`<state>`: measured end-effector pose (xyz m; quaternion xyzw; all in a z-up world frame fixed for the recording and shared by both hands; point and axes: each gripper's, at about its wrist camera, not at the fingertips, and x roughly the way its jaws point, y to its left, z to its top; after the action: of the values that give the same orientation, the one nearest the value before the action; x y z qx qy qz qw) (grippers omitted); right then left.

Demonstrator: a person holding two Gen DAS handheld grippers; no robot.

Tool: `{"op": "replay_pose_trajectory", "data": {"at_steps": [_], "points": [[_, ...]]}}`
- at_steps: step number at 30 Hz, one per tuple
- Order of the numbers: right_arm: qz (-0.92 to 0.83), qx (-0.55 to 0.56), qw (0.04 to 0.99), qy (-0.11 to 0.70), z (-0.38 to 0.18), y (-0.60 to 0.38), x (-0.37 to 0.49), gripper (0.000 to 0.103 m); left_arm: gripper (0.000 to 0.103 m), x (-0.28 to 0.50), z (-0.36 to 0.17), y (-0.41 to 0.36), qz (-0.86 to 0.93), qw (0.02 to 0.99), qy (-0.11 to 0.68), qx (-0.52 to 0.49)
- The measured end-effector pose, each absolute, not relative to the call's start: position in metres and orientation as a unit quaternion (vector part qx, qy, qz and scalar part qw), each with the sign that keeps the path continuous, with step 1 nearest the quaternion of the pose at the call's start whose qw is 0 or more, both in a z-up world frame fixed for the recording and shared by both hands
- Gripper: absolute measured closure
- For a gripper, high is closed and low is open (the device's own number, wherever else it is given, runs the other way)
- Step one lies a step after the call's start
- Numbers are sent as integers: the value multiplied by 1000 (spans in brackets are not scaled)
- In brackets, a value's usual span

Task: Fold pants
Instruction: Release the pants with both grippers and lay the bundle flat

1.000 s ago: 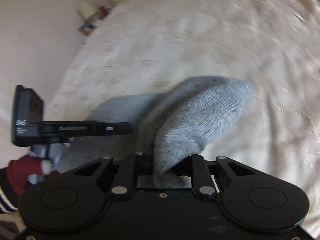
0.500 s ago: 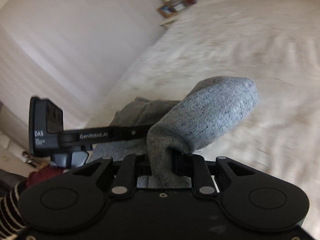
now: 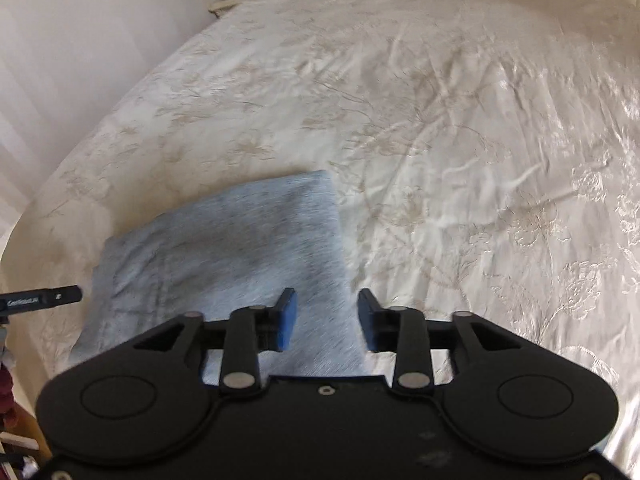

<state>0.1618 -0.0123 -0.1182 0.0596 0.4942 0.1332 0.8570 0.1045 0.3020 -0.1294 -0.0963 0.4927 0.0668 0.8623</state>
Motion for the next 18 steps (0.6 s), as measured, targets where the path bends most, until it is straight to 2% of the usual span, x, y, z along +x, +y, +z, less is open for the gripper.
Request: {"op": "replay_pose_trajectory", "data": {"at_steps": [2,5,7,10,13,15,16,18], "points": [[139,54,864,481,-107,-5,144,50,47,94,-123,294,72,865,490,-86],[149,44,873,462,-92,4,108,32,47,75,-109,275,89,872,477,-60],[158,47,876,454,-86,7,87,26,47,68,-101,262,107,877,466,-45],[159,30,883,440,-76,14,57,19,47,60,-86,240,133,871,471,-23],[161,26,888,431,-67,15,36,10,46,45,-72,229,112,881,456,-55],[153,23,888,433,-63,13,25,7,39,37,-67,220,105,882,456,-61],[147,19,888,436,-62,12,22,2,38,33,-66,215,104,881,457,-61],[148,16,886,440,-58,7,13,0,38,25,-63,206,101,878,463,-66]]}}
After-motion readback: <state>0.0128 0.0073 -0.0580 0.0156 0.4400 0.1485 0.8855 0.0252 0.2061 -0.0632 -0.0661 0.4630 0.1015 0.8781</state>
